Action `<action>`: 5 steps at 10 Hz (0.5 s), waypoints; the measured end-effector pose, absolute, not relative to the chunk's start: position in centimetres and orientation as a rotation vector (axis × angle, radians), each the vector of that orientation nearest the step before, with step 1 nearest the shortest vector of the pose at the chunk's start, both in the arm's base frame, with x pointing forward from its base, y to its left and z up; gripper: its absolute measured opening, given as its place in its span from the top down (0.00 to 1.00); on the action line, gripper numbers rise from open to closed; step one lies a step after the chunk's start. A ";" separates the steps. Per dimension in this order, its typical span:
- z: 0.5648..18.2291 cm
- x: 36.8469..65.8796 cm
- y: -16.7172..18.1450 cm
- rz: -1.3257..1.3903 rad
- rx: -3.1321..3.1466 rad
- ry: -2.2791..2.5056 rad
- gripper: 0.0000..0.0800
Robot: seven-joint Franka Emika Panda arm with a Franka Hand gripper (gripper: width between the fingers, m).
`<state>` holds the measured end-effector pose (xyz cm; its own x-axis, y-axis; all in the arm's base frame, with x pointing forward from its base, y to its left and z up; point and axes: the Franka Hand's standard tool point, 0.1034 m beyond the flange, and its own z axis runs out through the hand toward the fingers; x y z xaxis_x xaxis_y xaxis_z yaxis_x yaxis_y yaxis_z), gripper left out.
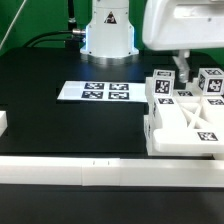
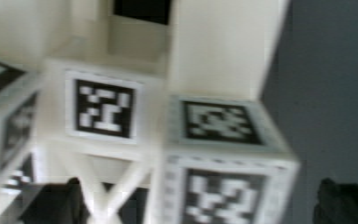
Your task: Assemble chair
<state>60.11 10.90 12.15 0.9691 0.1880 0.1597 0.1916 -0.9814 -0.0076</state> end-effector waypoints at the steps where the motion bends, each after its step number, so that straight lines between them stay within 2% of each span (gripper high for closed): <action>1: 12.1 60.1 10.3 -0.252 -3.088 -0.241 0.19; 3: 12.0 60.1 10.4 -0.254 -3.076 -0.156 0.19; 5: 11.8 60.0 10.7 -0.250 -3.075 -0.138 0.52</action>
Offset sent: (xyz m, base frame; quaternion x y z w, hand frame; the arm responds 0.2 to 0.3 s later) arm -0.0023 0.0159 0.0014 0.0186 -0.0029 0.0851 0.9962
